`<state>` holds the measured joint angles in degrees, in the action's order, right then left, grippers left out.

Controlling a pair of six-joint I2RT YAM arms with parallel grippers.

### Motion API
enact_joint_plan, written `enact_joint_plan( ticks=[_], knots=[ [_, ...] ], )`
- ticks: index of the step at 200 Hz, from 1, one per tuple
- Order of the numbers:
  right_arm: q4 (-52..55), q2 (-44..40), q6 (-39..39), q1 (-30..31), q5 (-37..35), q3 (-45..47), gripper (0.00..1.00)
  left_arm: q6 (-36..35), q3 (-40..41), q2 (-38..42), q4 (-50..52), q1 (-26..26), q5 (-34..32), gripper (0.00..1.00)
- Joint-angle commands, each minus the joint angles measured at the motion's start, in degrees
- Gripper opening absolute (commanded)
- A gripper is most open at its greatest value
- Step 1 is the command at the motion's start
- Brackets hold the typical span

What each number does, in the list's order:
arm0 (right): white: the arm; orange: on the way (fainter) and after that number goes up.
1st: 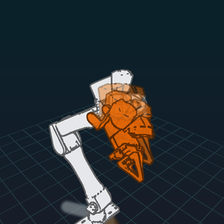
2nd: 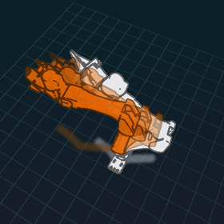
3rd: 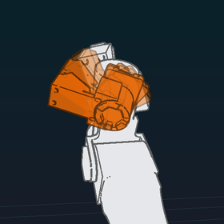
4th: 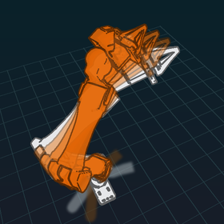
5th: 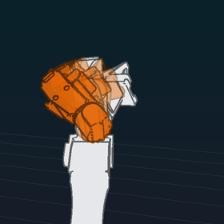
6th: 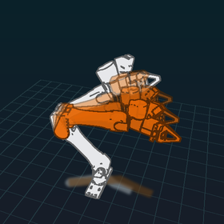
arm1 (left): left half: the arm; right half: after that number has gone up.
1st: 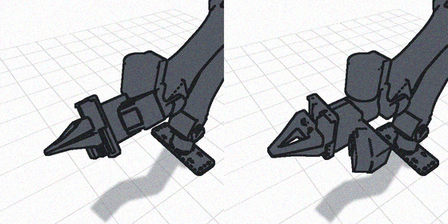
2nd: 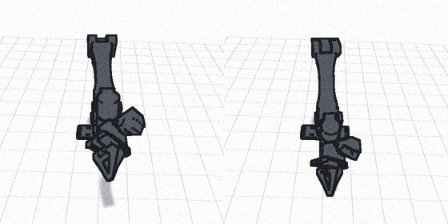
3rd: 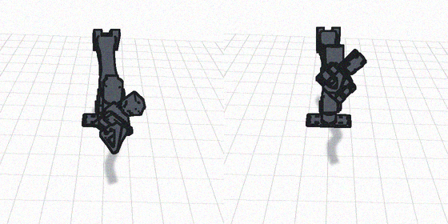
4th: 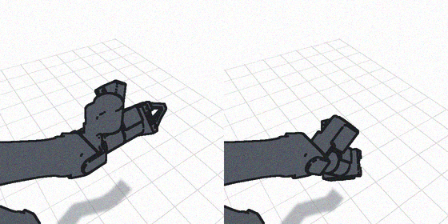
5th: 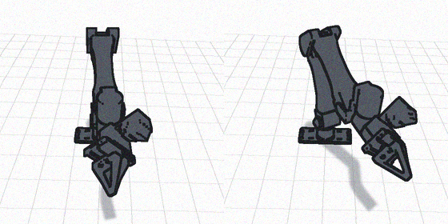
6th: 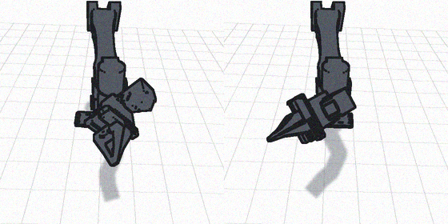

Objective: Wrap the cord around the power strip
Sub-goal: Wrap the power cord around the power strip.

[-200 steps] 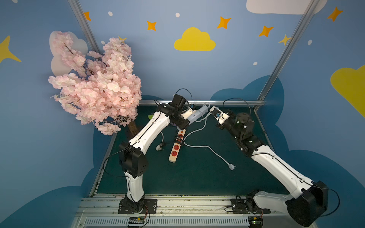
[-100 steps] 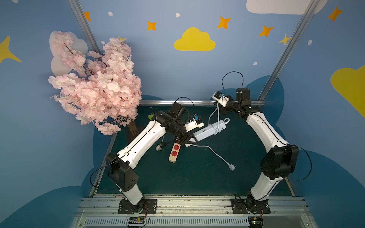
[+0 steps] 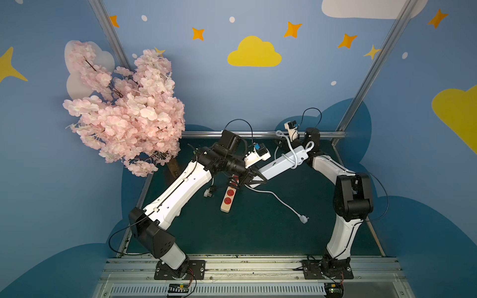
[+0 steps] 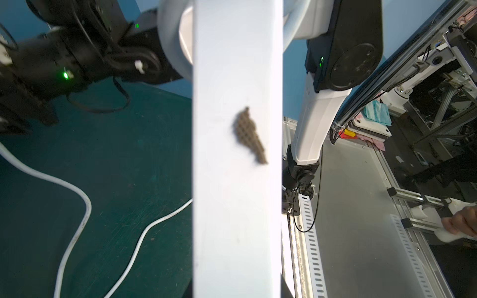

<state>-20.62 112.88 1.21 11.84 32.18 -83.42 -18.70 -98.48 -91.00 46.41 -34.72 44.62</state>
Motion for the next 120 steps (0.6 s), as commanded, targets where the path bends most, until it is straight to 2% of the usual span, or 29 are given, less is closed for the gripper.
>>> enact_joint_plan(
  ticks=[1,39,60,68,86,98,104,120],
  knots=[
    [-12.32,0.63,-9.21,0.91,-5.66,2.27,0.61,3.65,-1.81,2.7,-8.39,0.43,2.0,0.03],
    [-13.82,2.68,-11.21,3.27,-6.95,3.87,0.61,7.81,-1.97,3.33,-13.59,1.31,1.56,0.02],
    [-11.55,4.29,-11.41,4.75,-8.98,3.49,0.55,8.56,-2.83,2.98,-14.27,1.8,0.87,0.03],
    [-10.36,5.04,-11.76,5.19,-10.02,3.02,0.48,9.12,-2.95,2.92,-14.86,2.15,0.23,0.02],
    [-6.55,6.03,-11.7,5.89,-11.22,2.22,0.19,10.88,-2.49,2.77,-17.2,3.72,-2.64,0.03],
    [-4.64,5.64,-10.7,6.39,-10.91,3.19,0.05,13.22,-1.81,2.54,-19.82,5.71,-5.29,0.03],
    [-4.06,5.04,-10.46,6.69,-11.33,4.31,0.0,14.83,-1.29,2.37,-21.6,7.15,-6.75,0.03],
    [-2.69,1.9,-8.11,7.85,-13.98,8.53,0.0,18.78,-0.45,1.61,-25.08,11.25,-11.77,0.03]
  ],
)
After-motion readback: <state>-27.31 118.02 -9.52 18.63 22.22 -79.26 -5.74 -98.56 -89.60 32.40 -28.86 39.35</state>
